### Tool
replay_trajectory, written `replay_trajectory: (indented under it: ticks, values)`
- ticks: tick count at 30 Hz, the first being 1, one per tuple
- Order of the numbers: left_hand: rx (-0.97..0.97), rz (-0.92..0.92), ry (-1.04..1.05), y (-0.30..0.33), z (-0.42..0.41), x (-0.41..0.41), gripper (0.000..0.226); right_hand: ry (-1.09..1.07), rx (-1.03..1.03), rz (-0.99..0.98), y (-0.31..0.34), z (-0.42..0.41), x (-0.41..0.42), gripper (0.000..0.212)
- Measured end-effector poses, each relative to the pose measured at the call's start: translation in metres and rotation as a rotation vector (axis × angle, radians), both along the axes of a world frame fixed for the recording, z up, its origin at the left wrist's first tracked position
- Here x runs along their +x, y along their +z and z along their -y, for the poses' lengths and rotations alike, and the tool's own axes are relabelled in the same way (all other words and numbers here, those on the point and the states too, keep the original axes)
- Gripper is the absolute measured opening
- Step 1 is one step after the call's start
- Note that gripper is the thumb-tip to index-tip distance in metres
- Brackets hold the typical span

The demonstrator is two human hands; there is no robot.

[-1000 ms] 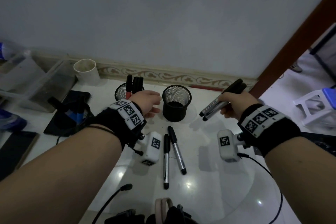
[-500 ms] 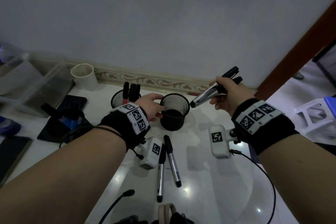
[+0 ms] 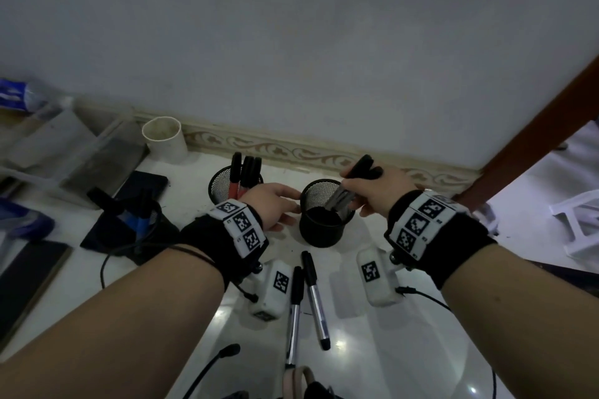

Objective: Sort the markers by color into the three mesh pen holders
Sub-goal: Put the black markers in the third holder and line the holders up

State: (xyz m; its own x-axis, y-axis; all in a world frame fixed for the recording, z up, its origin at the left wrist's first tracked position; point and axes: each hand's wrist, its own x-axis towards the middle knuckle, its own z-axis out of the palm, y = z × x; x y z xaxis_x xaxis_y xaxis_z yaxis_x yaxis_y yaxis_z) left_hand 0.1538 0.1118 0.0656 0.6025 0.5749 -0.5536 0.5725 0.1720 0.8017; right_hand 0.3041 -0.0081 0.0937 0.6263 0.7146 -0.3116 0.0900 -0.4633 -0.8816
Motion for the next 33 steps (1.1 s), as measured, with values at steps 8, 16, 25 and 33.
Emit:
replay_trajectory:
  ticks: [8,16,25,33]
  values:
    - [-0.002,0.010,0.013,0.001,-0.001,-0.002,0.017,0.034,-0.166,0.119,-0.004,-0.004,0.004,0.029]
    - [-0.005,0.014,0.015,0.000,0.000,-0.001,0.018,0.015,-0.147,0.105,-0.011,-0.005,0.006,0.012]
    - [-0.002,0.025,0.014,0.001,-0.004,-0.006,0.023,0.015,-0.144,0.076,-0.010,-0.004,0.006,0.017]
    - [0.010,0.031,0.033,0.004,-0.006,-0.013,0.022,-0.032,-0.133,0.083,-0.008,0.003,0.007,0.026]
